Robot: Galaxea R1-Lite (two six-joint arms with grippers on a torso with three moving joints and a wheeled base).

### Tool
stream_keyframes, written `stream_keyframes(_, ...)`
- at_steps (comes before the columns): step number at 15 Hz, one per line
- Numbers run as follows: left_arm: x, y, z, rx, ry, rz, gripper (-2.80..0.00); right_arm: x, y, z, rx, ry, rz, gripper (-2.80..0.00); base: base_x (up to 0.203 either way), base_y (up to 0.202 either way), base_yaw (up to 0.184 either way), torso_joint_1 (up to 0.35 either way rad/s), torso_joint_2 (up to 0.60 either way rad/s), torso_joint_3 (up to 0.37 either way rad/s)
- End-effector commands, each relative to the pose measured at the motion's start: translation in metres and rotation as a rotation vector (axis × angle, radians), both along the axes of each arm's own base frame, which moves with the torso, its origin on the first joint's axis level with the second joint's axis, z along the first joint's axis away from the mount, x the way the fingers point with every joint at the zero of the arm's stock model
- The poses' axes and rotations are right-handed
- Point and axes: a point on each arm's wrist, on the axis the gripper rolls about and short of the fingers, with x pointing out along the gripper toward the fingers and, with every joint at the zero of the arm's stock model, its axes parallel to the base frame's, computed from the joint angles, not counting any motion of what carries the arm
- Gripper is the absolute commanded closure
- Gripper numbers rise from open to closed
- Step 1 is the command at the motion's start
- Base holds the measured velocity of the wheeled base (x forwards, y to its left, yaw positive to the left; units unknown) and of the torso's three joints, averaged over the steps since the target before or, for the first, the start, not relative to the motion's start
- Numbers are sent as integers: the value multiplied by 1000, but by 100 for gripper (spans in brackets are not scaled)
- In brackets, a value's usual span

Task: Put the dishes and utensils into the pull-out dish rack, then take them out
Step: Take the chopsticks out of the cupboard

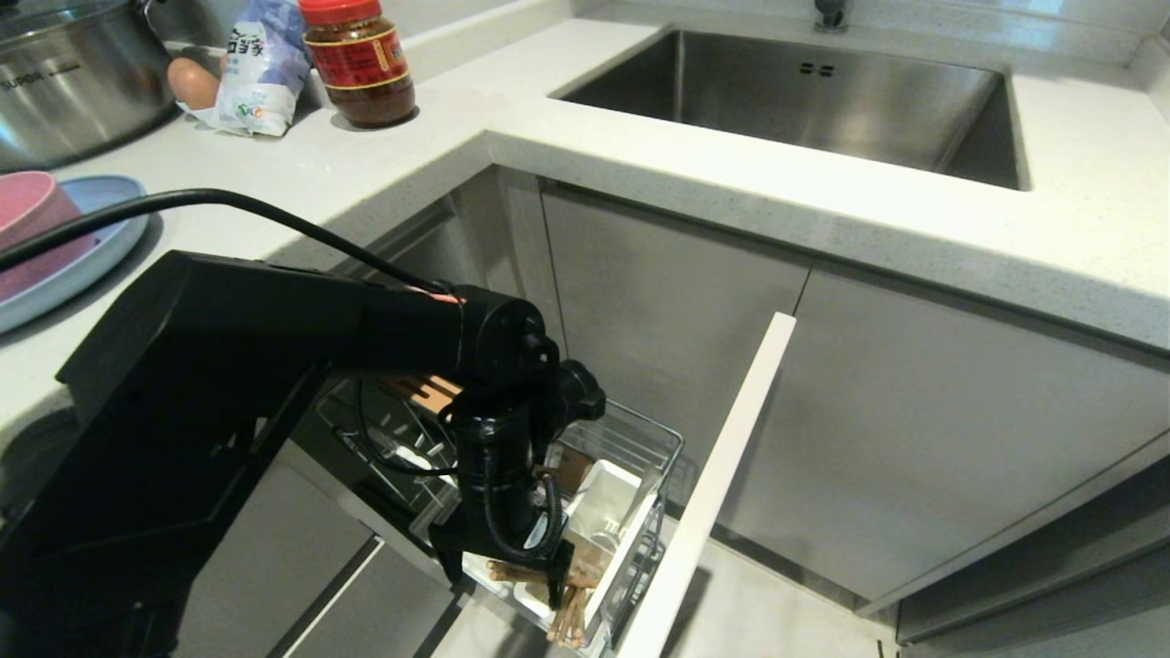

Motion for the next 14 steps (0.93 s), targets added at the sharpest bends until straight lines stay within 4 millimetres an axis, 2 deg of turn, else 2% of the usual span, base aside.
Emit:
stream_keyframes(1, -1, 0, 0, 6, 8, 0, -133, 0, 0, 0, 0, -5, 0, 0, 0, 0, 0, 0, 0, 0)
stream_keyframes(2, -1, 0, 0, 5, 7, 0, 0, 0, 0, 0, 0, -5, 0, 0, 0, 0, 0, 0, 0, 0)
stream_keyframes(14, -1, -8, 7, -64, 5, 2, 0, 0, 0, 0, 0, -5, 0, 0, 0, 0, 0, 0, 0, 0)
